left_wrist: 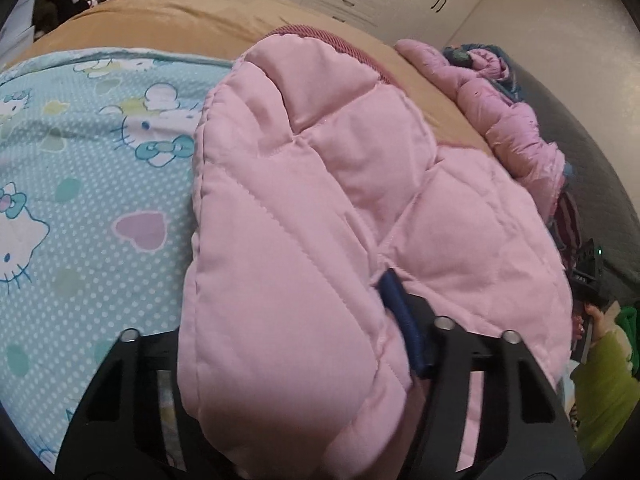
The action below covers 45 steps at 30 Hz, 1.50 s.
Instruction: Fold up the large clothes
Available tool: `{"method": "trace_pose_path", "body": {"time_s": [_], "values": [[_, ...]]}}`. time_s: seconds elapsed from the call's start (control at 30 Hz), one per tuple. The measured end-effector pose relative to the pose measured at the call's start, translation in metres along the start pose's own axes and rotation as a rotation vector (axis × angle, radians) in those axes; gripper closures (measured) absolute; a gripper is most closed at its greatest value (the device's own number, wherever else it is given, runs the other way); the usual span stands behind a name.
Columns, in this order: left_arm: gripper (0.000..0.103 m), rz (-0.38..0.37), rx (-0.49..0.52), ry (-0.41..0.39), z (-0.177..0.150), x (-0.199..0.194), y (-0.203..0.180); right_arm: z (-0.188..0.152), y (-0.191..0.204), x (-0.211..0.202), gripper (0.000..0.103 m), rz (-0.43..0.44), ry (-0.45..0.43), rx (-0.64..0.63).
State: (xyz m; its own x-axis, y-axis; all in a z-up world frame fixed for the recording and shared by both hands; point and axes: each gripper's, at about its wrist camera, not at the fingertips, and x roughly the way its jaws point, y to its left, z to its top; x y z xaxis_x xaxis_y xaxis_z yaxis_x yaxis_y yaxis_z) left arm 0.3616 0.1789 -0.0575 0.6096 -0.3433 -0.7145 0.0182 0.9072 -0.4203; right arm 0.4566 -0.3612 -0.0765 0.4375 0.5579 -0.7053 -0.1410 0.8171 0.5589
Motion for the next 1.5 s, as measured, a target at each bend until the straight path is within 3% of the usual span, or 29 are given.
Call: {"method": "trace_pose_path", "body": {"time_s": [0.07, 0.27, 0.37, 0.57, 0.7, 0.97, 1.27, 1.5], "values": [[0.062, -0.01, -0.001, -0.024, 0.003, -0.009, -0.002, -0.002, 0.005, -0.01, 0.076, -0.004, -0.028, 0.007], [0.07, -0.094, 0.067, -0.139, 0.01, -0.073, -0.024, -0.009, 0.046, -0.063, 0.079, 0.037, -0.113, -0.043], [0.07, -0.077, 0.094, -0.139, 0.003, -0.087, -0.032, -0.017, 0.066, -0.08, 0.079, 0.011, -0.111, -0.071], [0.07, -0.08, 0.031, -0.108, -0.015, -0.095, -0.025, -0.033, 0.1, -0.092, 0.079, 0.003, -0.122, -0.122], [0.07, -0.077, 0.017, -0.106, -0.018, -0.1, -0.028, -0.036, 0.098, -0.092, 0.079, -0.005, -0.102, -0.093], [0.07, -0.052, 0.02, -0.102, -0.049, -0.118, -0.03, -0.075, 0.081, -0.106, 0.079, -0.004, -0.085, -0.047], [0.07, 0.023, 0.017, -0.073, -0.059, -0.1, -0.014, -0.097, 0.052, -0.089, 0.076, -0.152, -0.079, 0.018], [0.064, 0.054, 0.002, -0.041, -0.06, -0.083, -0.002, -0.1, 0.048, -0.065, 0.064, -0.294, -0.056, -0.016]]}}
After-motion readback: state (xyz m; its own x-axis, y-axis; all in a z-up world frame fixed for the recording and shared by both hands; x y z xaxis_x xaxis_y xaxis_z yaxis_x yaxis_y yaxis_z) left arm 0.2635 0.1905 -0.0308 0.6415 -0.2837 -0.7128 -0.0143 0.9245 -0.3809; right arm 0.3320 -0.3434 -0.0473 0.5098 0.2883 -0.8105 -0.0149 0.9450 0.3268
